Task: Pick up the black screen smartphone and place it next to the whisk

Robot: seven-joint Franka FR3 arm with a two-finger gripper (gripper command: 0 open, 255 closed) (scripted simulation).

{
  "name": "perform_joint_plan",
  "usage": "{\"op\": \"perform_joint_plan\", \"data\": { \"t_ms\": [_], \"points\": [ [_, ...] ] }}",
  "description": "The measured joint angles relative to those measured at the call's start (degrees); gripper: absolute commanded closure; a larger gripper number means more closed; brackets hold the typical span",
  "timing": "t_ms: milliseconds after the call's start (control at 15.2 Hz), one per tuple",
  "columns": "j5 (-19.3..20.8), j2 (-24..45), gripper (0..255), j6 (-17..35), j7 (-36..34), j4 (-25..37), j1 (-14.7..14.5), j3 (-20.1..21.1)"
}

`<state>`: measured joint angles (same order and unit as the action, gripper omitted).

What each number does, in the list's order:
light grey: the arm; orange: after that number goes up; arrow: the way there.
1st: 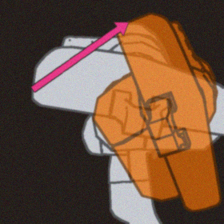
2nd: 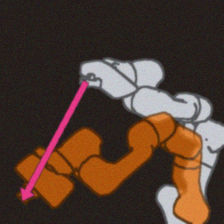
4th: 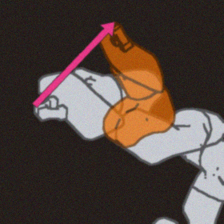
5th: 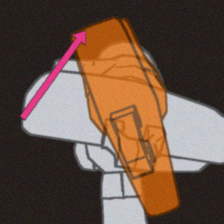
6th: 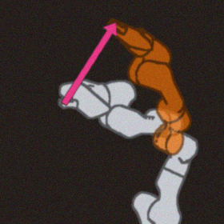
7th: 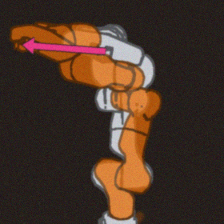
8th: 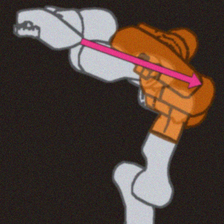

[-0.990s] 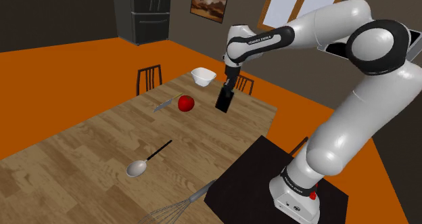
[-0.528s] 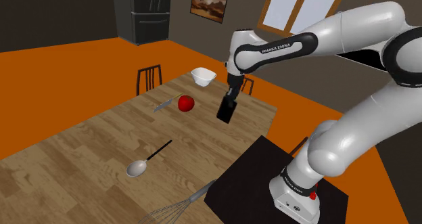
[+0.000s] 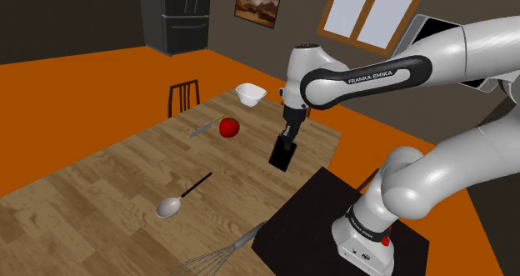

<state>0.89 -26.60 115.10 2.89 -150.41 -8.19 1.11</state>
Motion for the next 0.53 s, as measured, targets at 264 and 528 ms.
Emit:
{"op": "perform_joint_plan", "data": {
  "t_ms": [264, 528],
  "points": [
    [-2.2, -3.8, 255, 0.1, -3.2, -3.9, -2.2, 2.5],
    [-2.4, -2.3, 255, 3.5, -3.6, -5.9, -2.4, 2.9]
  ]
}}
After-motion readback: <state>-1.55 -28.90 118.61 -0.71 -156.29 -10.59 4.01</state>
